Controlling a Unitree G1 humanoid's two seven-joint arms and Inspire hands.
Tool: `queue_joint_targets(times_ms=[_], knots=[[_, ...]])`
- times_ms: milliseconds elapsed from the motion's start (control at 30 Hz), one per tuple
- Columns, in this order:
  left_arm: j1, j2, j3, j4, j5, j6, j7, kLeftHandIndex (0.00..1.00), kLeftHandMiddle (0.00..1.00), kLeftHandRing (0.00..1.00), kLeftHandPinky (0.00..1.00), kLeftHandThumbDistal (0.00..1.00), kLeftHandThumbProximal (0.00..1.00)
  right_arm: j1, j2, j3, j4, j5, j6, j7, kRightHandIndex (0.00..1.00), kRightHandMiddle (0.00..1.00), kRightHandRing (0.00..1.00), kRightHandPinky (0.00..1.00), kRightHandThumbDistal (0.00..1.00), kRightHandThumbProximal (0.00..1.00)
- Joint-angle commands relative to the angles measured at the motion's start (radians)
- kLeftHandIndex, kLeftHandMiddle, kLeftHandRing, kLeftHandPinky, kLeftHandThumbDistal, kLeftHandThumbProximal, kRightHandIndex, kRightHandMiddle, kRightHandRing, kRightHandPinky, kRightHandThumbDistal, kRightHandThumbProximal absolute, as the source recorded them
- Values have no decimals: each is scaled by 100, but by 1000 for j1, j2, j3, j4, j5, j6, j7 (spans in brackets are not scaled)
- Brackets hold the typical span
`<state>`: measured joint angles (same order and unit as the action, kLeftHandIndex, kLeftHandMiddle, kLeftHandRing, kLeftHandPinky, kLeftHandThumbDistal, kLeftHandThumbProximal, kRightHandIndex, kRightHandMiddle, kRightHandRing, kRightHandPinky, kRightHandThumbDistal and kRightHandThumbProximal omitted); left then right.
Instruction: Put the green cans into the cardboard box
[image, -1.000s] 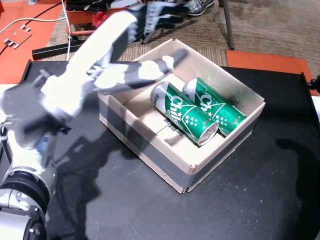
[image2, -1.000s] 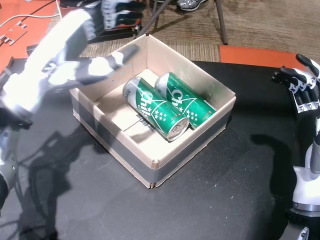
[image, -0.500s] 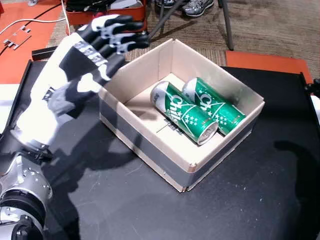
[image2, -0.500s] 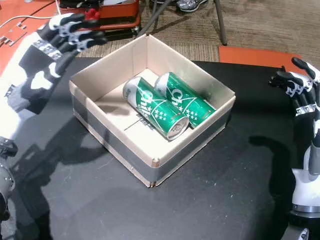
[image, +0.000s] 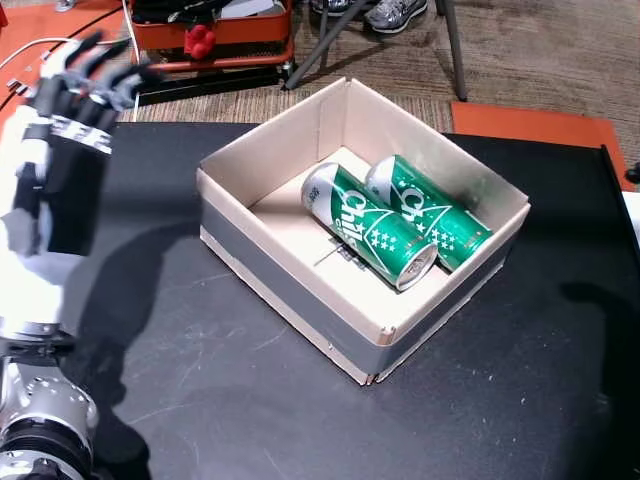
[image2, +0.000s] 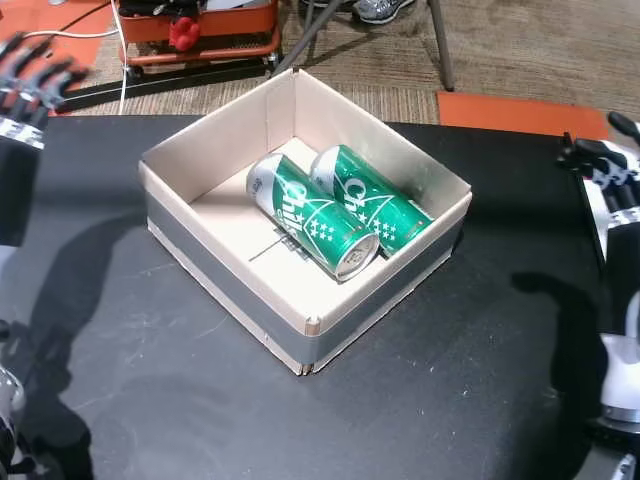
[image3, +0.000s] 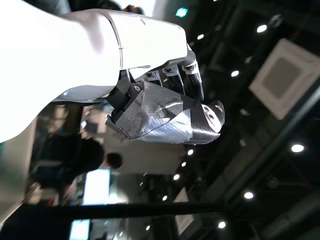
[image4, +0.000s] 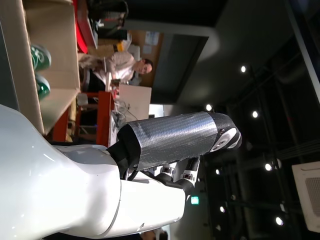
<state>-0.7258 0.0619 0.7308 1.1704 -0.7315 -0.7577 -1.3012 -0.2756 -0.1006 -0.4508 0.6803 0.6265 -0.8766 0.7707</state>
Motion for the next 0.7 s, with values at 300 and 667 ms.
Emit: queue_joint_targets(times_ms=[300, 667], knots=[[36, -97, 12, -39, -58, 14, 10, 70, 71, 79, 75, 29, 60, 20, 16, -5, -33, -20, -72, -13, 56, 56, 62, 70, 65, 88], [66, -132, -16, -113, -60, 31, -25, 72, 73, 80, 79, 27, 60, 30, 31, 11, -52, -35, -88, -43, 56, 57, 61, 70, 59, 87]])
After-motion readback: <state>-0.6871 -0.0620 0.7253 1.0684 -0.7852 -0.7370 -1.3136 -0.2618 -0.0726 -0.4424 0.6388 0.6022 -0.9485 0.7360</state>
